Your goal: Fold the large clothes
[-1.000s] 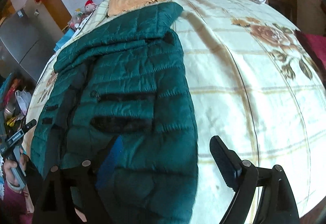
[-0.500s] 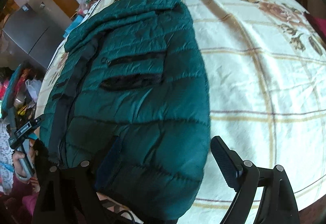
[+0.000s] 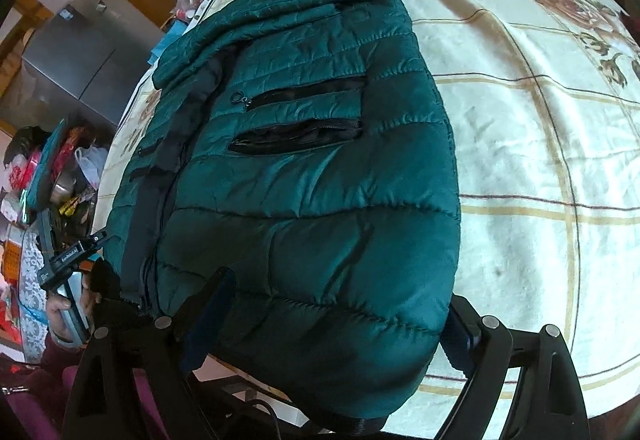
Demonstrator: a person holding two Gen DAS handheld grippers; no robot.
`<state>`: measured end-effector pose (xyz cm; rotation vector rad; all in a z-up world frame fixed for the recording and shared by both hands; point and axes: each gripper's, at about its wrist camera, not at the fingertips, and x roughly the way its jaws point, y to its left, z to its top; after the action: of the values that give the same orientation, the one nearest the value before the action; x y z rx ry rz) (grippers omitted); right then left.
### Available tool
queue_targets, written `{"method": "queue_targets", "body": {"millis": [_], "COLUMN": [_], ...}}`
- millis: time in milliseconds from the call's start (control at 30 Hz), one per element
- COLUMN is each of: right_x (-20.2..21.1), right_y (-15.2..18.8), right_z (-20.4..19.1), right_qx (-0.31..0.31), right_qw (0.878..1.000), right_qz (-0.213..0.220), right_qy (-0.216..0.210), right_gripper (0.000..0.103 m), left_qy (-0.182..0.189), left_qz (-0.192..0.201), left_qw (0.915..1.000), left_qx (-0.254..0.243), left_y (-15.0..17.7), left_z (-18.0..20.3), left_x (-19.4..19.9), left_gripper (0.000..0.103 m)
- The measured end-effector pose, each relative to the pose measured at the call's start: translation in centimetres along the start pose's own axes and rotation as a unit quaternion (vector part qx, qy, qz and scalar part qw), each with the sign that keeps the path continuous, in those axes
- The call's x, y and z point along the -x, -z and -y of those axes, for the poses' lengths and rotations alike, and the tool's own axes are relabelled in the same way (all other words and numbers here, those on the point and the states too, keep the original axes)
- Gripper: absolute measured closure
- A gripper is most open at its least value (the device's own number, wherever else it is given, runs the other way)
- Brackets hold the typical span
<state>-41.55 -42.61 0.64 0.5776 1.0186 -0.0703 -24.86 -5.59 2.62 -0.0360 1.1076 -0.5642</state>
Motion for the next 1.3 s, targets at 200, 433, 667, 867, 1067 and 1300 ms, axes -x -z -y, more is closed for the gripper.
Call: {"method": "queue_targets", "body": {"millis": [200, 433, 667, 867, 1067, 1300], "right_x": [0.0, 0.4, 1.4, 3.4, 5.0, 6.1], "right_y": [0.1, 0.7, -0.1, -2.0, -4.5, -8.2], "right_z": [0.2, 0.3, -0.1, -0.6, -1.6, -2.7], "right_qx": [-0.002, 0.007, 0.025, 0.025, 0.03, 0.042], "right_qw": [1.0, 0.999, 0.997, 0.992, 0.987, 0.983], "right_qz": [0.006, 0.005, 0.054, 0.09, 0.123, 0.158], "right_qy": [-0.02, -0.047, -0.047, -0.079, -0.098, -0.089], "right_gripper": [0.012, 0.033, 0.078, 0.08, 0.08, 0.08], "left_qy": [-0.004, -0.013, -0.016, -0.002, 0.004, 0.006], "left_qz": [0.0, -0.009, 0.001, 0.025, 0.06, 0.117], "left_qw": [0.9998, 0.9993, 0.9984, 0.9974, 0.9958, 0.9914], "left_qx": [-0.017, -0.035, -0.054, -0.068, -0.069, -0.059], "left_y": [0.1, 0.3, 0.1, -1.0, -2.3, -6.0], "left_z": [0.9, 1.5, 1.9, 2.2, 2.7, 3.1], "left_x": [-0.4, -0.5, 0.4, 2.4, 4.0, 6.1], "left_gripper": [0.022, 0.022, 0.076, 0.09, 0.092, 0.092]}}
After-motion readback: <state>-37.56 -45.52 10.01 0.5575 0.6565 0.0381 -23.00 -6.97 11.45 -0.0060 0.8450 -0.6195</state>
